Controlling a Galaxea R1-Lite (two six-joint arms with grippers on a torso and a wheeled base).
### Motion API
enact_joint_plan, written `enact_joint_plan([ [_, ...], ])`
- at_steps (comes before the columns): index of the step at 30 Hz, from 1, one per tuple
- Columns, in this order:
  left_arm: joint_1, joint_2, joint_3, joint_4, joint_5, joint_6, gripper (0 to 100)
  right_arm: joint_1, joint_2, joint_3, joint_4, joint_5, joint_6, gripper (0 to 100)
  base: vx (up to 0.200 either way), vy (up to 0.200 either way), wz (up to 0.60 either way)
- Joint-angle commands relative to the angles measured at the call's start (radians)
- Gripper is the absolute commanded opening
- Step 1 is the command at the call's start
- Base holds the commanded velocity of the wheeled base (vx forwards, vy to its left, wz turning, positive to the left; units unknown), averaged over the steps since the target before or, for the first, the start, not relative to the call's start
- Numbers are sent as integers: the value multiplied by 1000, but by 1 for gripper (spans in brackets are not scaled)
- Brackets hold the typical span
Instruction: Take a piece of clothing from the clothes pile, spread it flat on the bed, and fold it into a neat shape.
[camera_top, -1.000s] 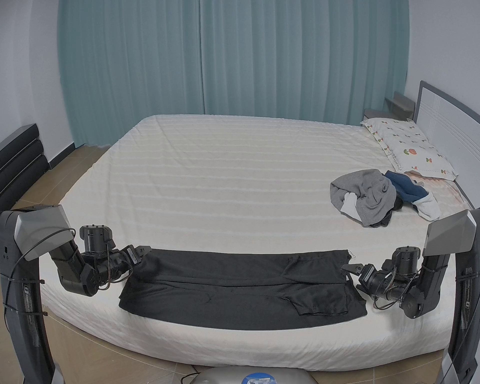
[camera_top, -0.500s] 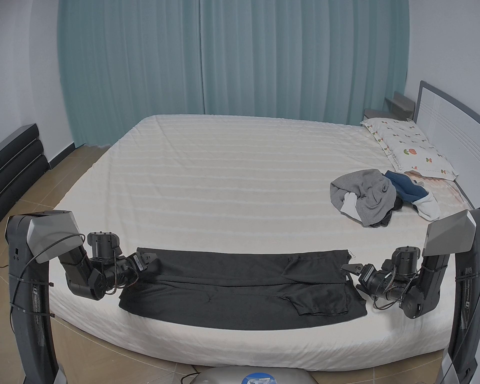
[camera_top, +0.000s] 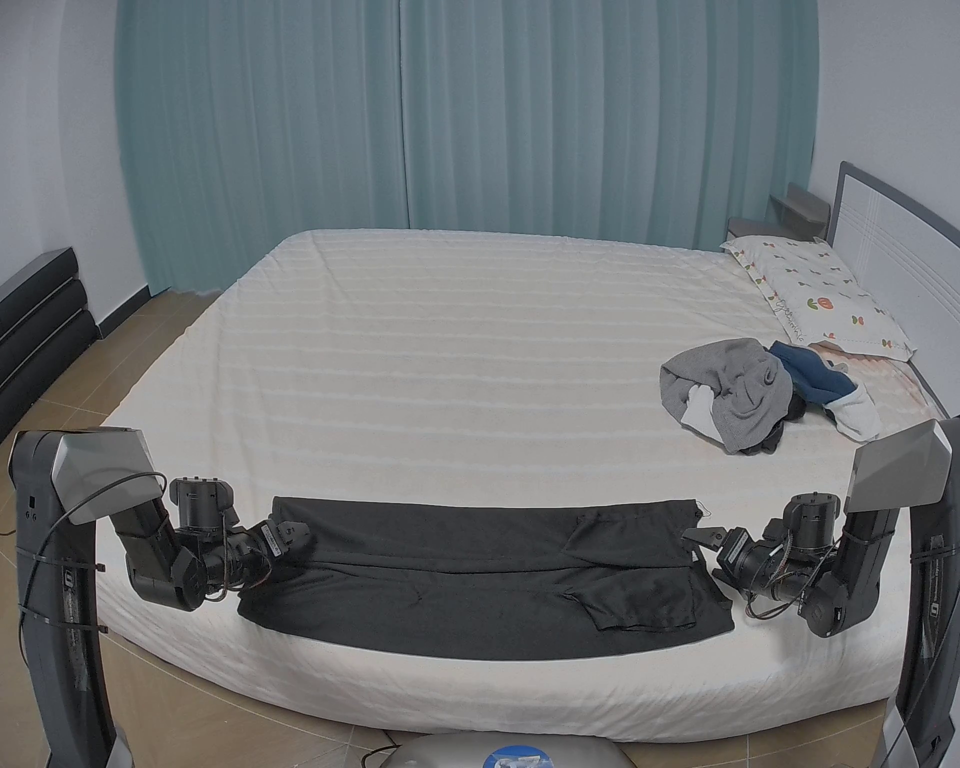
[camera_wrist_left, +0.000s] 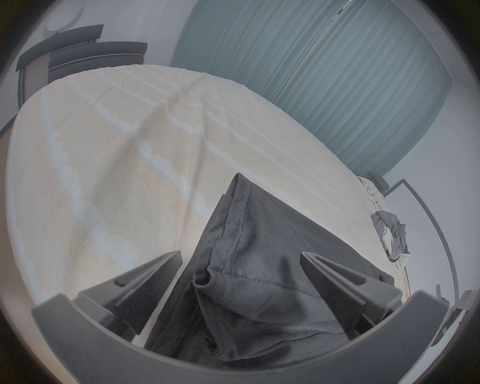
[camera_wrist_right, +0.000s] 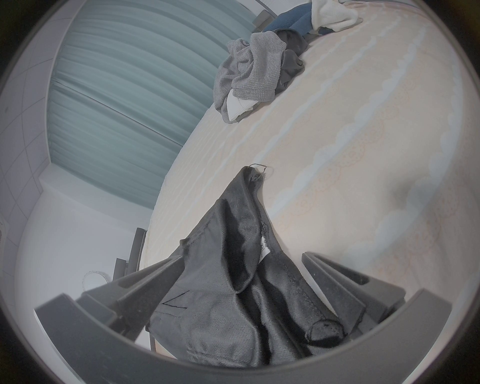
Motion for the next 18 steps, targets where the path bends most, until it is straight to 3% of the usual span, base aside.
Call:
enact_joint_plan([
  [1,1,-1,14,2,-2,-1,100,1,0,0,0,0,0,100,0,0,0],
  [2,-2,1,17,-9,-2,-1,100,1,0,0,0,0,0,100,0,0,0],
  [3,-4,5,17,-18,-2,-1,0,1,0,0,0,0,2,100,0,0,0],
  [18,18,-15,27,-73,-2,-12,0,2,0,-2,0,-2,2,100,0,0,0],
])
